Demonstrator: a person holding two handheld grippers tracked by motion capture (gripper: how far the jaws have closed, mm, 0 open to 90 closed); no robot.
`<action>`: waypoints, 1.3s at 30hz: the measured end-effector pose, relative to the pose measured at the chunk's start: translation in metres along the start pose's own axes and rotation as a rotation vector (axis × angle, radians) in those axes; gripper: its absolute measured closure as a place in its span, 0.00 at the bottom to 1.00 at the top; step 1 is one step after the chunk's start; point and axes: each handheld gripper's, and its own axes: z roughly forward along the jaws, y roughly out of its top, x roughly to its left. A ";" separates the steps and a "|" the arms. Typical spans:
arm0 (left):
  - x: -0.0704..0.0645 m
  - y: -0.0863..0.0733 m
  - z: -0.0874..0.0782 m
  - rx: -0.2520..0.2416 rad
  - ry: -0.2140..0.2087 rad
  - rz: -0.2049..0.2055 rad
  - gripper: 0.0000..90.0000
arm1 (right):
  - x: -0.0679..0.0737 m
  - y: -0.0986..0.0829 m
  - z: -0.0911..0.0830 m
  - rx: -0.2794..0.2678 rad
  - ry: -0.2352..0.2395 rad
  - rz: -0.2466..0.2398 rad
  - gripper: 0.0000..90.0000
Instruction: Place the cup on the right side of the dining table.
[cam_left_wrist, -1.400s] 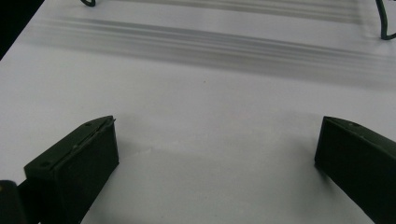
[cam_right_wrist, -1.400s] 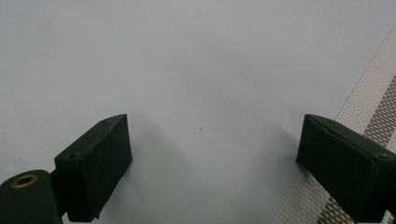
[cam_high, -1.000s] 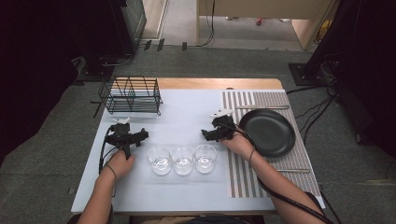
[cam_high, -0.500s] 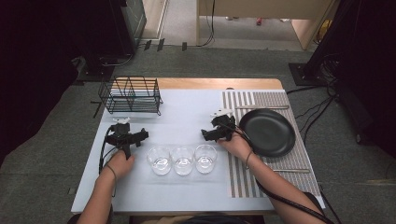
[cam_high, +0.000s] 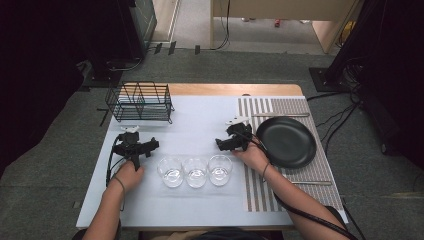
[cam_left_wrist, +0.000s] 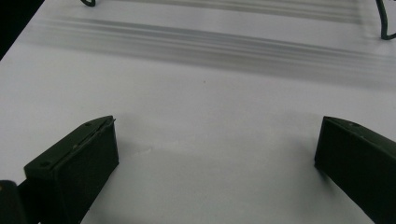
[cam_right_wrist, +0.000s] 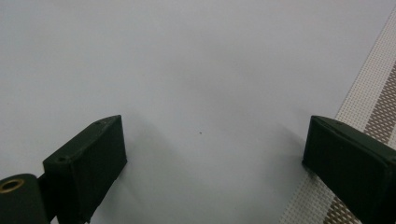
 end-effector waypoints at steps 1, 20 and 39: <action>0.000 0.000 0.000 0.000 0.000 0.000 0.00 | 0.000 0.001 0.000 0.005 0.002 -0.001 0.07; 0.000 0.000 0.000 0.001 -0.001 0.000 0.00 | -0.001 0.007 -0.004 0.041 0.030 0.005 0.16; 0.000 0.000 0.000 0.001 -0.002 0.000 0.00 | 0.000 0.011 -0.013 0.039 0.069 0.022 0.17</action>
